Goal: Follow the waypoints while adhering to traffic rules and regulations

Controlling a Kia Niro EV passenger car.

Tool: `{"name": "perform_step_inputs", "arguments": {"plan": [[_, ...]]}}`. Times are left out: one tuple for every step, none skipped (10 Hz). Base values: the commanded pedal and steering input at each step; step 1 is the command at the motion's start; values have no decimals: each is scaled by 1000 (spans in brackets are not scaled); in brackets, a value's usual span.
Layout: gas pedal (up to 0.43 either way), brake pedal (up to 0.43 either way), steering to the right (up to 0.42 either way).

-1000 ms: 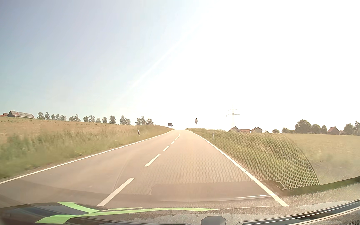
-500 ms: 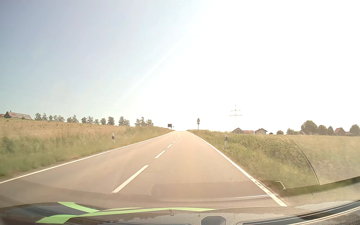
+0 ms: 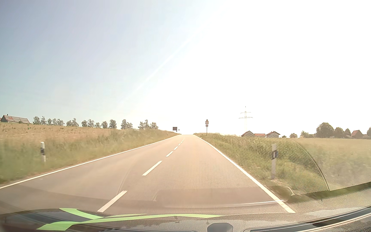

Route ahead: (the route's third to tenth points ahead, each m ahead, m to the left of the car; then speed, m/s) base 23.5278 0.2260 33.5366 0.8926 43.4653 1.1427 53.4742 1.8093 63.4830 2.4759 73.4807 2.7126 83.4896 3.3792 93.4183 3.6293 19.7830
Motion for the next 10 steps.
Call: {"name": "perform_step_inputs", "arguments": {"plan": [[398, 0, -6], [409, 0, -6], [409, 0, -5], [409, 0, -6], [409, 0, -6], [390, 0, -6], [390, 0, -8], [390, 0, -9], [390, 0, -10], [390, 0, -11]]}}
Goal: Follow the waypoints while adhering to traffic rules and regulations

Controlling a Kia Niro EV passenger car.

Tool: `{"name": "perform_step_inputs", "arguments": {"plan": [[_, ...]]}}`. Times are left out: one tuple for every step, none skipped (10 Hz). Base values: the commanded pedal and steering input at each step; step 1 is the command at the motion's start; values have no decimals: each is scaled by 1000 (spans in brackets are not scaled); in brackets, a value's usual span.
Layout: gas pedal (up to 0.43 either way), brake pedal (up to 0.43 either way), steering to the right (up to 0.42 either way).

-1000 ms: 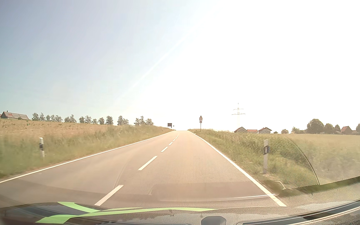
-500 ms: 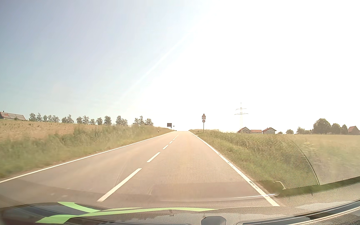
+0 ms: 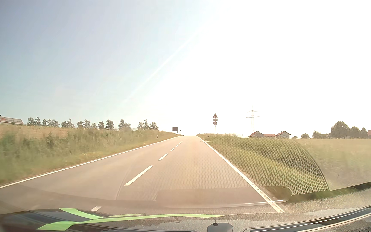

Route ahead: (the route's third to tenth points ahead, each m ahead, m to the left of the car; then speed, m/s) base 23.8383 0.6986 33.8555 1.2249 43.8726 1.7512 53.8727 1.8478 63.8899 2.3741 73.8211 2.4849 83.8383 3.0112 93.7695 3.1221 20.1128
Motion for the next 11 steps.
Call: {"name": "perform_step_inputs", "arguments": {"plan": [[390, 0, -11], [390, 0, -11], [390, 0, -11], [390, 0, -11], [378, 0, -10], [378, 0, -10], [378, 0, -9], [378, 0, -10], [378, 0, -9], [378, 0, -9], [378, 0, -9]]}}
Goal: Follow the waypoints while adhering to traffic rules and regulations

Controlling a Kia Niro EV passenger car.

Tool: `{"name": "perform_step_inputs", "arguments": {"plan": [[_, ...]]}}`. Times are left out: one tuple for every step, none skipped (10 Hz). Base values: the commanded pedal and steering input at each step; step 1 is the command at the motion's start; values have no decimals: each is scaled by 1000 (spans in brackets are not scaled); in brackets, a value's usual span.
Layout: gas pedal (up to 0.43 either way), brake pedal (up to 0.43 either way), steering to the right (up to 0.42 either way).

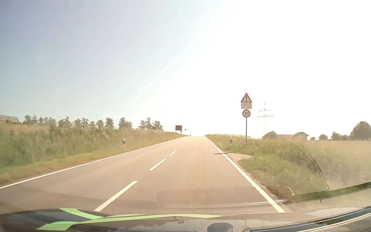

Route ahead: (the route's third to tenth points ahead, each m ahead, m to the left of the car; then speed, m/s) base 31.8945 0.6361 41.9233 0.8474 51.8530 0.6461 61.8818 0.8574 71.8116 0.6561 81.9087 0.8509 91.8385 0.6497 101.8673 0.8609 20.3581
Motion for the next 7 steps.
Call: {"name": "perform_step_inputs", "arguments": {"plan": [[378, 0, -5], [378, 0, -5], [378, 0, -5], [378, 0, -3], [378, 0, 0], [370, 0, 3], [370, 0, 3]]}}
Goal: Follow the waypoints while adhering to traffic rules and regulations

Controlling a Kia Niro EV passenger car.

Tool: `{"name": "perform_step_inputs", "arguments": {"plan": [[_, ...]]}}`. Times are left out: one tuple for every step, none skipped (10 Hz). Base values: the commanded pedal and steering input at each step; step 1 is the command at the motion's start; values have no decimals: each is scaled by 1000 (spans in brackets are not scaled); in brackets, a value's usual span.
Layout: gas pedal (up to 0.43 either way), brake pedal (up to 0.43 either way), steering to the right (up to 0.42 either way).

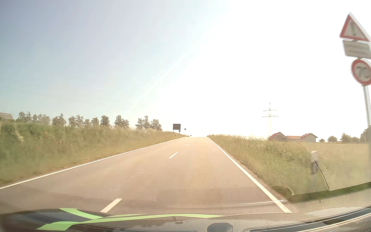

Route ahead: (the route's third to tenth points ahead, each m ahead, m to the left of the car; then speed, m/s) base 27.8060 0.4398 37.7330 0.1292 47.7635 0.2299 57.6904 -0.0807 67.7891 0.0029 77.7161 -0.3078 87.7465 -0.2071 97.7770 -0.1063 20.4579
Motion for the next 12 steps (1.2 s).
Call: {"name": "perform_step_inputs", "arguments": {"plan": [[358, 0, 3], [358, 0, 3], [358, 0, 2], [370, 0, 2], [370, 0, 3], [370, 0, 2], [370, 0, 2], [370, 0, 2], [358, 0, 2], [358, 0, 1], [358, 0, -1], [370, 0, -2]]}}
